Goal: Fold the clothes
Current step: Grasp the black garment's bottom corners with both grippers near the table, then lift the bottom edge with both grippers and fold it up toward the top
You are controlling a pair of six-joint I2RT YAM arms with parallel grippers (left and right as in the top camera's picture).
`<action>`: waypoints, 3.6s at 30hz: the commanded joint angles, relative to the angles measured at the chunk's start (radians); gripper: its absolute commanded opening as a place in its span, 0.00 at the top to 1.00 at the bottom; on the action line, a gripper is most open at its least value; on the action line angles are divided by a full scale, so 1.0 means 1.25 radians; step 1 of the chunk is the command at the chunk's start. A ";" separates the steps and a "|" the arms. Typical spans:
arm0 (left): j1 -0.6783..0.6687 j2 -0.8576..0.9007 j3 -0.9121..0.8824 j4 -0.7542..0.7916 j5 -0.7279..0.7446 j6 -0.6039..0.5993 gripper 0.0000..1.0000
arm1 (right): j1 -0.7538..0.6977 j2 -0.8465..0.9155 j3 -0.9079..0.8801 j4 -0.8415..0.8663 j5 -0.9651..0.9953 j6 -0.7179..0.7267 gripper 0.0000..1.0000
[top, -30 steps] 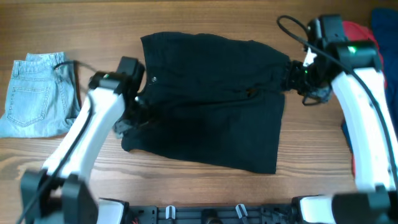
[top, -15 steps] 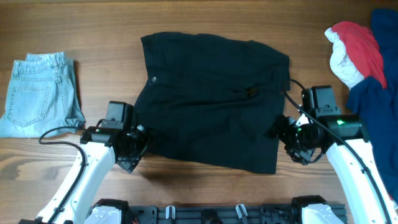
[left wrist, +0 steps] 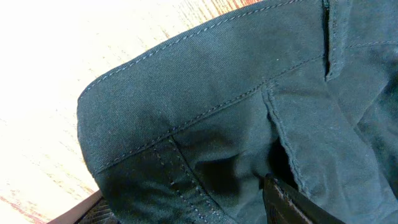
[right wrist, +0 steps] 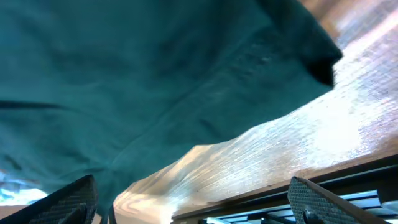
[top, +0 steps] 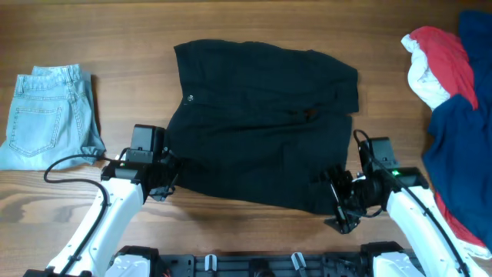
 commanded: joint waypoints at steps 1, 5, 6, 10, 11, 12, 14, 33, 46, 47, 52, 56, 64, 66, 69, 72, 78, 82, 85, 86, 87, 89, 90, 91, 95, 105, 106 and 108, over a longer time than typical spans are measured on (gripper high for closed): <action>0.003 -0.005 -0.004 0.000 -0.024 -0.007 0.35 | 0.004 -0.007 -0.034 0.012 -0.024 0.045 0.06; 0.003 -0.005 -0.004 -0.003 -0.023 -0.005 0.37 | 0.004 -0.006 -0.055 0.012 0.056 0.084 0.12; 0.003 -0.005 -0.004 -0.004 -0.023 -0.002 0.38 | 0.004 -0.006 -0.061 0.016 0.079 0.096 0.16; 0.003 -0.005 -0.004 -0.009 -0.021 -0.002 0.37 | 0.004 0.003 -0.064 0.040 0.190 0.131 0.23; 0.003 -0.005 -0.004 -0.009 -0.021 -0.002 0.37 | 0.004 0.004 -0.064 0.064 0.240 0.132 0.23; 0.003 -0.005 -0.004 -0.009 -0.021 -0.002 0.37 | 0.004 0.007 -0.064 0.075 0.276 0.143 0.23; 0.003 -0.005 -0.004 -0.010 -0.021 -0.002 0.37 | 0.004 0.018 -0.064 0.094 0.299 0.149 0.27; 0.003 -0.005 -0.005 -0.021 -0.073 -0.002 0.54 | 0.004 0.144 -0.064 0.128 0.259 0.142 0.78; 0.003 -0.015 -0.004 -0.101 -0.120 0.068 0.96 | 0.004 0.143 -0.034 0.146 0.229 -0.083 0.96; 0.003 -0.026 -0.004 -0.128 -0.120 0.068 0.96 | 0.004 0.143 -0.019 0.135 0.230 -0.107 0.96; 0.003 -0.152 0.002 -0.212 -0.076 0.141 0.96 | 0.004 0.115 0.065 0.055 0.233 -0.172 0.96; 0.003 -0.347 0.052 -0.304 -0.069 0.182 0.96 | 0.004 0.017 0.163 -0.073 0.294 -0.190 0.96; 0.003 -0.486 0.248 -0.399 -0.072 0.275 0.96 | 0.003 -0.182 0.397 -0.225 0.407 -0.213 0.96; 0.003 -0.486 0.273 -0.374 -0.073 0.275 0.96 | 0.003 -0.181 0.456 -0.224 0.433 -0.241 0.96; 0.003 -0.453 0.273 -0.271 -0.109 0.274 0.96 | 0.002 -0.099 0.572 -0.183 0.487 -0.331 0.96; 0.003 -0.366 0.273 -0.182 -0.135 0.274 0.96 | 0.002 0.032 0.658 -0.154 0.508 -0.381 0.95; 0.004 -0.069 0.273 0.031 -0.184 0.284 0.96 | 0.002 0.270 0.709 0.036 0.524 -0.467 0.96; 0.003 0.105 0.273 0.252 -0.246 0.284 0.95 | 0.002 0.380 0.709 0.153 0.518 -0.502 0.96; 0.003 0.195 0.273 0.356 -0.246 0.284 0.89 | 0.002 0.428 0.709 0.194 0.518 -0.504 0.96; 0.003 0.218 0.273 0.378 -0.246 0.284 0.87 | 0.002 0.442 0.709 0.210 0.518 -0.504 0.96; 0.003 0.241 0.273 0.403 -0.246 0.284 0.87 | 0.002 0.453 0.709 0.224 0.517 -0.504 0.96; 0.003 0.273 0.273 0.446 -0.246 0.284 0.87 | 0.002 0.472 0.709 0.257 0.517 -0.504 0.96; 0.003 0.286 0.273 0.473 -0.246 0.284 0.88 | 0.002 0.482 0.709 0.275 0.514 -0.503 0.96; 0.004 0.293 0.273 0.493 -0.246 0.284 0.88 | 0.002 0.488 0.709 0.291 0.508 -0.503 0.96; 0.004 0.295 0.273 0.543 -0.246 0.284 0.77 | 0.003 0.525 0.709 0.340 0.493 -0.493 0.90; 0.002 0.168 0.308 0.255 -0.070 0.426 0.55 | -0.031 0.515 0.709 0.171 0.487 -0.571 0.07; 0.002 0.155 0.308 0.215 -0.027 0.426 0.55 | -0.037 0.514 0.709 0.134 0.487 -0.570 0.06; 0.003 0.147 0.308 0.125 0.004 0.423 0.55 | -0.046 0.514 0.709 0.039 0.487 -0.571 0.04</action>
